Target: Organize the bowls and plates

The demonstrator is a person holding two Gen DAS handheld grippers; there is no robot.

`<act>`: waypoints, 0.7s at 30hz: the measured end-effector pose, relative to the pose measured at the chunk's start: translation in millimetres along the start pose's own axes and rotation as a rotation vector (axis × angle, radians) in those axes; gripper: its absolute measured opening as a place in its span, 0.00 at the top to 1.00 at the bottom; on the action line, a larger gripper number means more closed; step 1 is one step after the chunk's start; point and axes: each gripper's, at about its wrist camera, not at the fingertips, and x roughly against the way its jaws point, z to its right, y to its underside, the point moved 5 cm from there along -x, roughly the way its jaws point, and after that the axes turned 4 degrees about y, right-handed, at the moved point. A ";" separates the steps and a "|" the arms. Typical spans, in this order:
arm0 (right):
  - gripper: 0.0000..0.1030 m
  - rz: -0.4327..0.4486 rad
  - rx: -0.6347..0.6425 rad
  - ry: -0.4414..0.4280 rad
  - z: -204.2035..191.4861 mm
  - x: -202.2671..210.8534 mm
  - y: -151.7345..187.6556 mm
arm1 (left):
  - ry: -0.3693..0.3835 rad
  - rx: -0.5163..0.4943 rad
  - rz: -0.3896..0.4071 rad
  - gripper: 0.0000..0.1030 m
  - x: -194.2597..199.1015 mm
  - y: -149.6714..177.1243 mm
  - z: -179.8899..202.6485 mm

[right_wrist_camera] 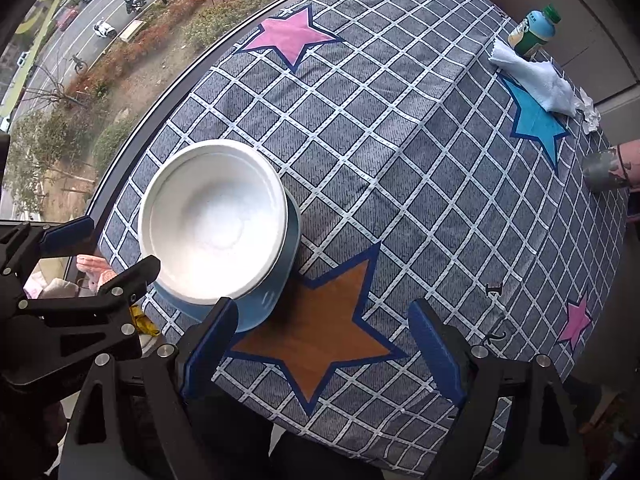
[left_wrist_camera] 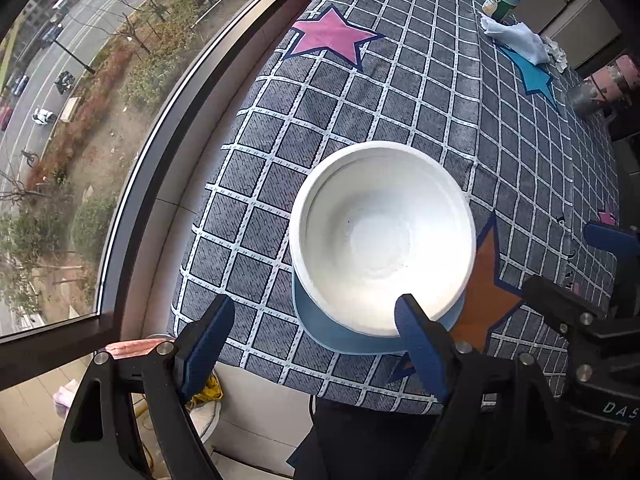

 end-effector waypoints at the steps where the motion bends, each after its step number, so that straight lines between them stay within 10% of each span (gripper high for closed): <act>1: 0.15 0.001 0.003 0.002 1.0 0.6 0.6 | 0.011 0.010 0.006 0.18 1.5 0.4 0.9; 6: 0.15 -0.005 0.017 0.007 6.3 1.2 4.9 | 0.147 0.116 0.051 0.18 12.5 -0.8 0.6; 21: 0.15 -0.002 0.044 0.040 22.3 5.9 15.7 | 0.144 0.208 -0.019 0.17 -1.7 15.1 -9.1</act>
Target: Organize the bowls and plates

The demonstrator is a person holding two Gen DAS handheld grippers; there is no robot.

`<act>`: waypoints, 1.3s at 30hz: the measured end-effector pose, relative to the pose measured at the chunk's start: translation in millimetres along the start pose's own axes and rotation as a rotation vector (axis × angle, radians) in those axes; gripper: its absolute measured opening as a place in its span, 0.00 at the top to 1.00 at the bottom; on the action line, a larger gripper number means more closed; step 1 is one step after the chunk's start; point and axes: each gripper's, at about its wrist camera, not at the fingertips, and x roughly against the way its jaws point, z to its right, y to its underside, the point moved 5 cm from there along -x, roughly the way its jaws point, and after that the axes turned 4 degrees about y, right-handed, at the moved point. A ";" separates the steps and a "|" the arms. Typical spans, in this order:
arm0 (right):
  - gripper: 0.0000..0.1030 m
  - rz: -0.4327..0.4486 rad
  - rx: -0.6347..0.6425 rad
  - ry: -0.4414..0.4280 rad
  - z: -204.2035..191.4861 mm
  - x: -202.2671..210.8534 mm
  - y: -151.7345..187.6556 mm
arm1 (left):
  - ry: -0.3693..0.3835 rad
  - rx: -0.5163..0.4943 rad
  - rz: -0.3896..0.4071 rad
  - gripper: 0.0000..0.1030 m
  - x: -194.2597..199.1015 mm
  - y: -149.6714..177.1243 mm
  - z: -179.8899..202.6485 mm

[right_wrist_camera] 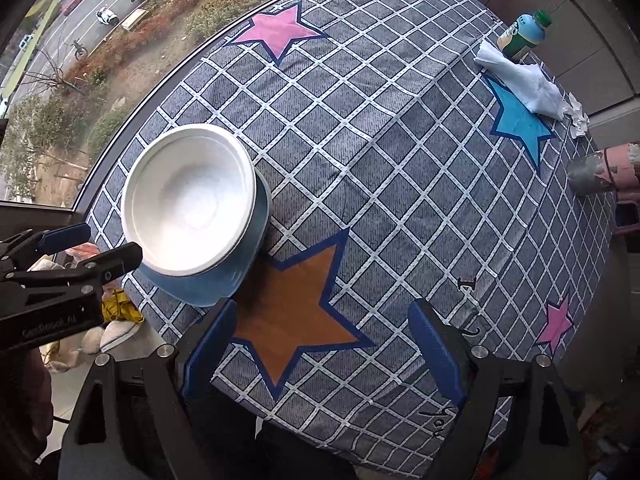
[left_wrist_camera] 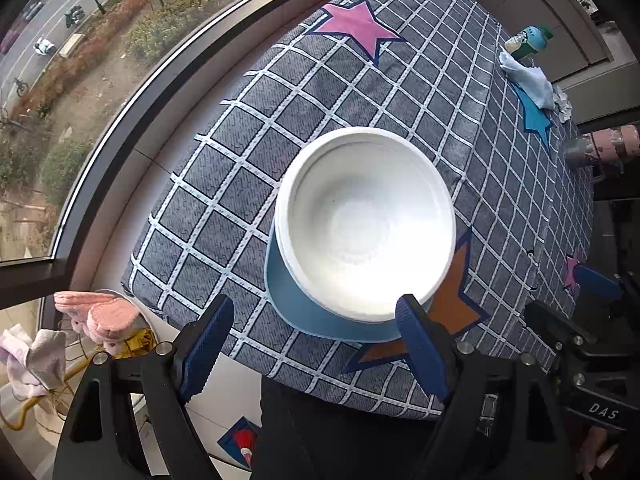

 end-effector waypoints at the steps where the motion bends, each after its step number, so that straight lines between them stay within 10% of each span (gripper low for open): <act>1: 0.15 -0.001 0.001 0.001 0.5 -0.2 0.1 | 0.000 -0.002 0.009 0.17 1.1 -0.1 0.0; 8: 0.15 0.001 0.008 0.002 2.2 0.0 0.9 | 0.072 0.009 0.011 0.16 5.0 1.1 4.1; 20: 0.15 -0.001 0.003 -0.001 3.5 -1.2 0.0 | -0.038 -0.041 -0.014 0.16 -2.5 5.8 3.3; 39: 0.15 -0.011 -0.011 -0.009 6.9 -4.6 0.6 | -0.018 -0.087 -0.020 0.16 -3.0 2.3 17.2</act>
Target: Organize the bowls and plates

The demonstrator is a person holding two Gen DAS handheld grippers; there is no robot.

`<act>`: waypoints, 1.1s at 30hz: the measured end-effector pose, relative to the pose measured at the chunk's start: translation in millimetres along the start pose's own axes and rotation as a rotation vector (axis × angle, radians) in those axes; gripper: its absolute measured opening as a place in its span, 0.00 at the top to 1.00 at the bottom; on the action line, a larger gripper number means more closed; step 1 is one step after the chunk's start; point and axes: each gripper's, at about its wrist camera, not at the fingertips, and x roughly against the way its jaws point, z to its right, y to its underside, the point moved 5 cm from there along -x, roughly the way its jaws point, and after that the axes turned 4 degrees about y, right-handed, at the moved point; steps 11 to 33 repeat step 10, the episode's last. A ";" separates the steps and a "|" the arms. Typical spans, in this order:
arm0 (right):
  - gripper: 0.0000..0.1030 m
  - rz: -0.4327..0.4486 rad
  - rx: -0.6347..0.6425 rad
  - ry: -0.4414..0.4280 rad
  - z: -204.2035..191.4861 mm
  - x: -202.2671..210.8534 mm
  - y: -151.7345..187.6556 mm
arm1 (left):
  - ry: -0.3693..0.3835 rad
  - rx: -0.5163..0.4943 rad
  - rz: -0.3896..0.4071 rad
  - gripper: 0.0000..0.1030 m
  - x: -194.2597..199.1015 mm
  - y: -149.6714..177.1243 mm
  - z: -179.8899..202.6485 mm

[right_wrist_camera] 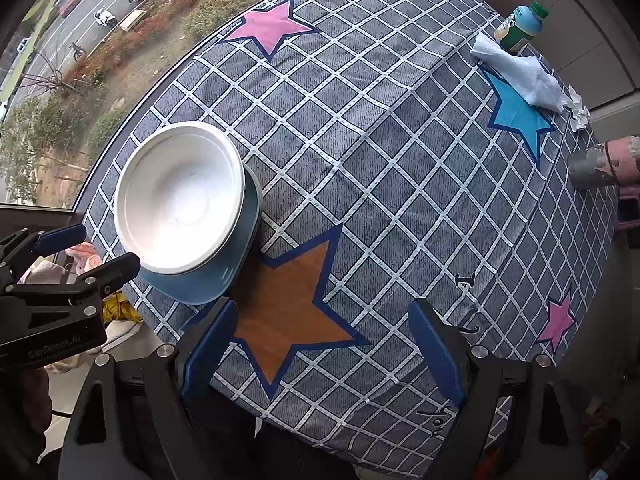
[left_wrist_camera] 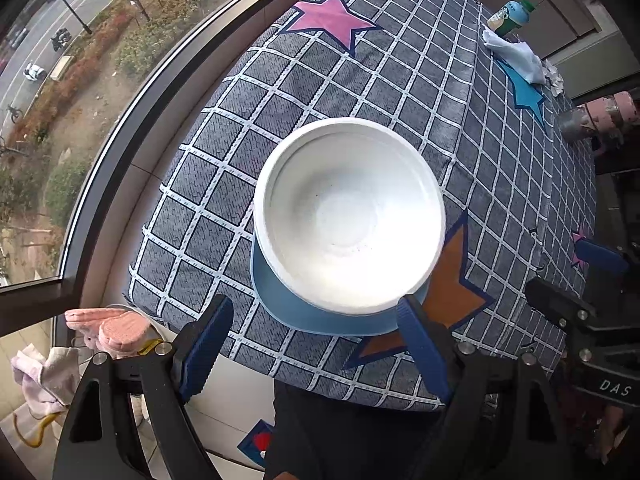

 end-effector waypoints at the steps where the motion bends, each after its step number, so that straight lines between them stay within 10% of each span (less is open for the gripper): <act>1: 0.15 0.000 -0.002 0.000 0.3 -0.1 0.4 | 0.004 -0.002 -0.001 0.16 0.0 0.1 0.9; 8: 0.15 0.001 -0.013 -0.006 3.4 -0.5 2.1 | 0.076 -0.016 -0.003 0.01 2.3 0.5 12.1; 33: 0.15 0.003 -0.019 -0.007 5.5 -0.4 3.6 | 0.082 -0.038 0.008 0.01 5.3 0.5 19.4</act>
